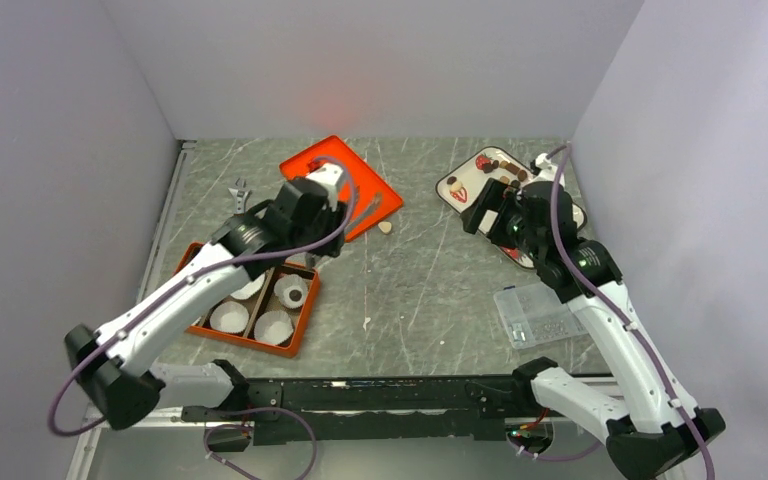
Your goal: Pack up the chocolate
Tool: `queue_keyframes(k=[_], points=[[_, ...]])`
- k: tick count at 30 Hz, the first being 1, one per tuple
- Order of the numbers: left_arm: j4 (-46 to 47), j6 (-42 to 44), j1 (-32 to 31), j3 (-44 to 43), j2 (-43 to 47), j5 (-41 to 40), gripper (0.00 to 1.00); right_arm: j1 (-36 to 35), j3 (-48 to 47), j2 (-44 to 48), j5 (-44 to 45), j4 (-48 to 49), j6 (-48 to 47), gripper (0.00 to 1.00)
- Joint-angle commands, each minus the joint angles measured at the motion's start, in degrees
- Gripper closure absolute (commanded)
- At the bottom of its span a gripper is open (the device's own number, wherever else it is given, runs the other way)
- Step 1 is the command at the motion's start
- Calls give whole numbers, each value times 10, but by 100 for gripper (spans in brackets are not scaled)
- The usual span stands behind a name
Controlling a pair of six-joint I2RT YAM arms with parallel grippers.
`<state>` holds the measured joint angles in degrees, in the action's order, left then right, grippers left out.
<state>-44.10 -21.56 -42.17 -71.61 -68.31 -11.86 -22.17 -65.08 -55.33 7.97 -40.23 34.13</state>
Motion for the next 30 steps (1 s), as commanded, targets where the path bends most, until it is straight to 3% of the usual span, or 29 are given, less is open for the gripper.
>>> queue_keyframes(k=[1, 18, 30], points=[[126, 66, 2, -72, -62, 57, 52, 0, -29, 28, 50, -23, 6, 0], [225, 148, 0, -282, -356, 132, 53, 0, -59, 74, 127, -73, 25, 0], [233, 203, -34, -386, -505, 120, 54, 0, -62, 72, 130, -87, 22, 0]])
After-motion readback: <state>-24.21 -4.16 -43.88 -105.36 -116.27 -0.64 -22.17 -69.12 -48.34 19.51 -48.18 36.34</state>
